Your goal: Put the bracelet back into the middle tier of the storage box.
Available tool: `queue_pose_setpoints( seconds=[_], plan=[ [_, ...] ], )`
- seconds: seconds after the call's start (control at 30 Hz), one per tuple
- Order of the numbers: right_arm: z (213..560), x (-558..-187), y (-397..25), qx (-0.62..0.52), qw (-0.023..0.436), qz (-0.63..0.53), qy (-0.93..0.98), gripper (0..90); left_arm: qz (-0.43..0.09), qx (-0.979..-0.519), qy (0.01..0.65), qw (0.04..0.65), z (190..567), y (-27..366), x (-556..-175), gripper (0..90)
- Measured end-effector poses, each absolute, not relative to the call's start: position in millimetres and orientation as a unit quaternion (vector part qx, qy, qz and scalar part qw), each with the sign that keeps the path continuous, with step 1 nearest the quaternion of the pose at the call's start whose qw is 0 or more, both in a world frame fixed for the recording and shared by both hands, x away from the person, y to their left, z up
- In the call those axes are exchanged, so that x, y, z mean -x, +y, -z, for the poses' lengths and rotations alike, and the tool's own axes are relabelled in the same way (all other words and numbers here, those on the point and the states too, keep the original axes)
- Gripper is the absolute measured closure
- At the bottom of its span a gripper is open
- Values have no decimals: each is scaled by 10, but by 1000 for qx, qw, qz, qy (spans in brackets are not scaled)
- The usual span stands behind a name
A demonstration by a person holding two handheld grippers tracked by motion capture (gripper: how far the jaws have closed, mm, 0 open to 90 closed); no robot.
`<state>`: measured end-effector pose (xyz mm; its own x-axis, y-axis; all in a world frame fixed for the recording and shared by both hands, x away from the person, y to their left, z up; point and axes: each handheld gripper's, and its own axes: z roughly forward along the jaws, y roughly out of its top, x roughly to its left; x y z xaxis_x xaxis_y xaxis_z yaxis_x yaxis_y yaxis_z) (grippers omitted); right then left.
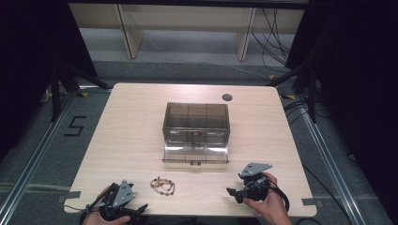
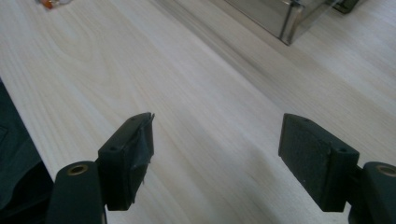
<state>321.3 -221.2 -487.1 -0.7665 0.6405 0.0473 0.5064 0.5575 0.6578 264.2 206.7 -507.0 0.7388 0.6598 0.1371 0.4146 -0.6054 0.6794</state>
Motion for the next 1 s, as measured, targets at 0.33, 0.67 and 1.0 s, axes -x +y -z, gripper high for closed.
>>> queue_pose_setpoints(
  seconds=[0.33, 0.67, 1.0],
  plan=[
    [4772, -3194, -1953, -301, 90, -335, 888, 283, -192, -880, 303, 313, 5069, 2072, -2650, 154],
    [4707, -3241, -1599, -273, 73, -334, 899, 321, -200, -877, 300, 318, 5065, 2073, -2654, 154],
    [4686, -3350, -1075, -213, 52, -353, 910, 377, -199, -878, 302, 313, 5071, 2085, -2661, 154]
  ],
)
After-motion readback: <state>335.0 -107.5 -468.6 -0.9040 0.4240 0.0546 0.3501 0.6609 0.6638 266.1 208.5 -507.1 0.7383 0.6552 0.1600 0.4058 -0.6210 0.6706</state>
